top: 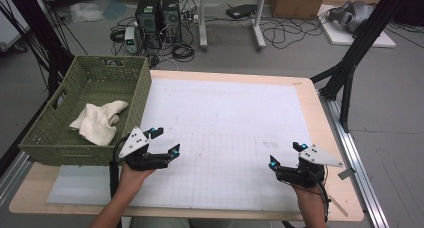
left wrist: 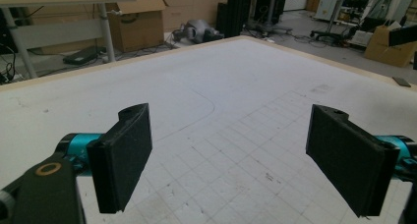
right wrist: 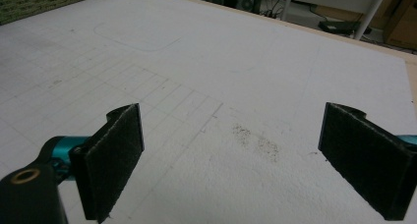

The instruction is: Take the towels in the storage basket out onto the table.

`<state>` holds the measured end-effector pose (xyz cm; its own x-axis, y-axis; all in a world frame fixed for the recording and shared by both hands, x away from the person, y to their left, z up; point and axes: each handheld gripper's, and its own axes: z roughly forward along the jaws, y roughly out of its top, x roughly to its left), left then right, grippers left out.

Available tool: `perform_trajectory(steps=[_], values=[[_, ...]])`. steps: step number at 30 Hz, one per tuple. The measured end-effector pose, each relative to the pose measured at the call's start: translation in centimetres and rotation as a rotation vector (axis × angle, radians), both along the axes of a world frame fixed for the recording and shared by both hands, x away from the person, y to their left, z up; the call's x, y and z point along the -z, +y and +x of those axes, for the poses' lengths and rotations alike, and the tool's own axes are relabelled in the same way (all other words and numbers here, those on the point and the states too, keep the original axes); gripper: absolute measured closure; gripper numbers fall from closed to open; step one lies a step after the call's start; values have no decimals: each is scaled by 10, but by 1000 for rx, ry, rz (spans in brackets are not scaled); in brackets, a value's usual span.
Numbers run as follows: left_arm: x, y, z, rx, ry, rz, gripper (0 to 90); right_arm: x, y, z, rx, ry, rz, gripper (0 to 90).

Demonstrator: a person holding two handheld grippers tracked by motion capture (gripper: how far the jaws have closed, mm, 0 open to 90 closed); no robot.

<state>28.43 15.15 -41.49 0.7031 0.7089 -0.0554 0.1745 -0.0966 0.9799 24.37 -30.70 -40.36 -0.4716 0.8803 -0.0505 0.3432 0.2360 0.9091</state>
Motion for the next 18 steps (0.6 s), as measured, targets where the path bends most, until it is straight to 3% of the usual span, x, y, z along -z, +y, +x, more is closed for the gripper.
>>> perform_trajectory(steps=[18], values=[[-5,4,0,6,-8,-11,181,0,-2,-4,6,10,28,91]])
